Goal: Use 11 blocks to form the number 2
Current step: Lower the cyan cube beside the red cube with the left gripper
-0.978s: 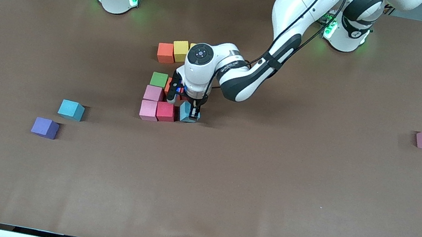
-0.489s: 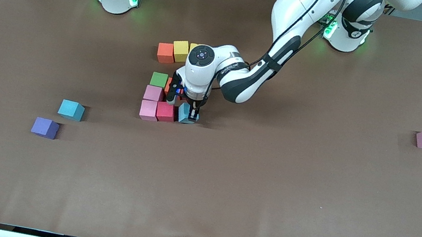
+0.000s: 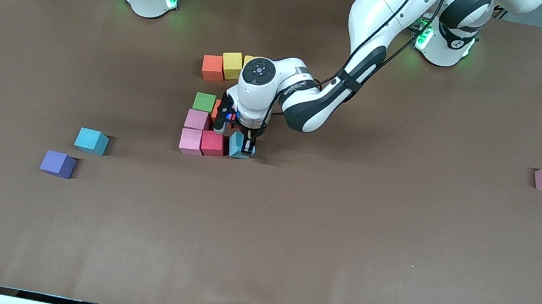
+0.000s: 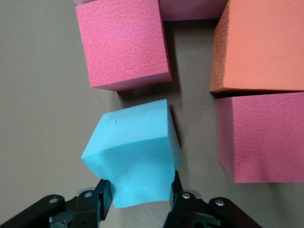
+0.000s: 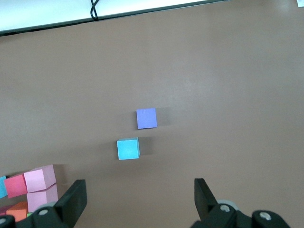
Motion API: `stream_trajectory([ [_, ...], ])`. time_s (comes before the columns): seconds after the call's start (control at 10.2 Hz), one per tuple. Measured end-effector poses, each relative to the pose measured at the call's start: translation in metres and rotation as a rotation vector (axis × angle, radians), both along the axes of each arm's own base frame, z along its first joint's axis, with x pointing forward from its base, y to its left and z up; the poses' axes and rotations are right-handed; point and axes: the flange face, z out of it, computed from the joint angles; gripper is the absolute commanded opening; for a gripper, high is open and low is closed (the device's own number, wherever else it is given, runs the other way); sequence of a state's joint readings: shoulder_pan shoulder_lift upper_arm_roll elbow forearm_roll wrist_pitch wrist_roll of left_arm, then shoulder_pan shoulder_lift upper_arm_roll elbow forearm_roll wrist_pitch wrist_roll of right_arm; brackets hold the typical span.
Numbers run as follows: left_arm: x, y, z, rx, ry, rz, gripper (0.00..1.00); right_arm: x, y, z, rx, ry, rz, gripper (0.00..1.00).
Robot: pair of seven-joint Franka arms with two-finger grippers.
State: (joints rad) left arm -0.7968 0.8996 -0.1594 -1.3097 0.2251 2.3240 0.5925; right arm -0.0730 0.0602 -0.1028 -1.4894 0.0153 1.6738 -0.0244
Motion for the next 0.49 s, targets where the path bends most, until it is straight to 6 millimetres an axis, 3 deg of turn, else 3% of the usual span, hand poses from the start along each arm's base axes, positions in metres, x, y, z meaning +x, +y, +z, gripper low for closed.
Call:
stream_trajectory([
  [0.29, 0.0000, -0.0002, -0.0001, -0.001, 0.000, 0.000, 0.37, -0.0001, 0.0001, 0.0001, 0.000, 0.000, 0.000, 1.00],
  [0.49, 0.0000, -0.0002, -0.0001, -0.001, -0.001, 0.000, 0.56, -0.0002, 0.0004, 0.0006, 0.000, -0.001, 0.001, 1.00],
])
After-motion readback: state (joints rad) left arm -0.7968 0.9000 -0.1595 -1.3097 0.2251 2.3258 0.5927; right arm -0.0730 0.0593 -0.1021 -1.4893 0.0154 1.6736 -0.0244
